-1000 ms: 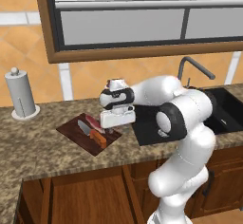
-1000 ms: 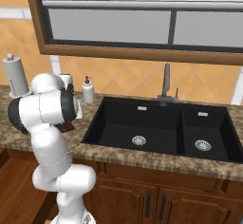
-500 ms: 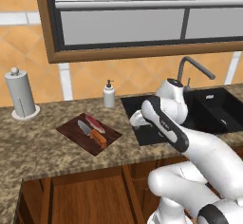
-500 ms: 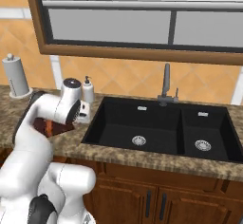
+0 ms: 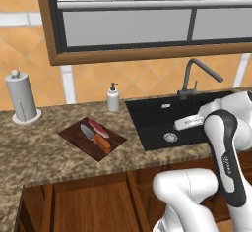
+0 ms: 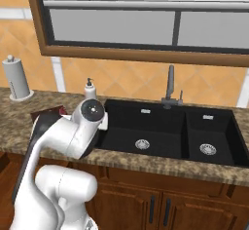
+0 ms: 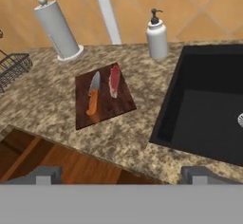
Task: Pick up the knife from the drawer and place it on the cutting board. Then place the meat from the plate to the cutting board.
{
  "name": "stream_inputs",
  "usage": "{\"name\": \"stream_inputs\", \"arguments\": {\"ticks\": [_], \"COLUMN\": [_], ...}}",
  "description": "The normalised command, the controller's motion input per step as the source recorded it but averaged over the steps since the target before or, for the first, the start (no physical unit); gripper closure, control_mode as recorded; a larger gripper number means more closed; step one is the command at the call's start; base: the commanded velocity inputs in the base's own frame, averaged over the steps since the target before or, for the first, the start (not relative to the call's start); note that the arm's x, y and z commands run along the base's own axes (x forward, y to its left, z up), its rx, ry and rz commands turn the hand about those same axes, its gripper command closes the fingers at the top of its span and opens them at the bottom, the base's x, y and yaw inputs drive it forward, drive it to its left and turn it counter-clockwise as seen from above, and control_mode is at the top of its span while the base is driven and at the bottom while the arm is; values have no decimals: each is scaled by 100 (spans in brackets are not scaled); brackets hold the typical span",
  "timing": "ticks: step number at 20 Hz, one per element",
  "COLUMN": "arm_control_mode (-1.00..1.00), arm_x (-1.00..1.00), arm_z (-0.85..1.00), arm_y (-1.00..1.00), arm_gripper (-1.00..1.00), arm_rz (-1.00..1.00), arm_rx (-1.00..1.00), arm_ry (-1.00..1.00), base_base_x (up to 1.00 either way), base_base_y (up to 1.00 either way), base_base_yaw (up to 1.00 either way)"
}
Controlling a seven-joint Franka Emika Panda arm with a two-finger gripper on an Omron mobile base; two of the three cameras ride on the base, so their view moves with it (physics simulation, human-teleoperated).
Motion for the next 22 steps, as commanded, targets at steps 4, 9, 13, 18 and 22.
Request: {"name": "stream_inputs", "arguments": {"ticks": [4, 9, 13, 18, 22], "arm_control_mode": [-100, -100, -100, -100, -100], "arm_x": [0, 0, 0, -5, -64], "arm_z": [0, -55, -100, -42, 0], "arm_y": [0, 21, 46, 23, -4], "arm_gripper": [-100, -100, -100, -100, -100], "arm_rz": [0, 0, 3, 1, 3], "arm_rx": [0, -31, -58, -26, 3], "arm_ry": [0, 6, 22, 5, -37], "base_base_x": [0, 0, 0, 0, 0], "base_base_y": [0, 0, 0, 0, 0], "base_base_yaw": [0, 0, 0, 0, 0]}}
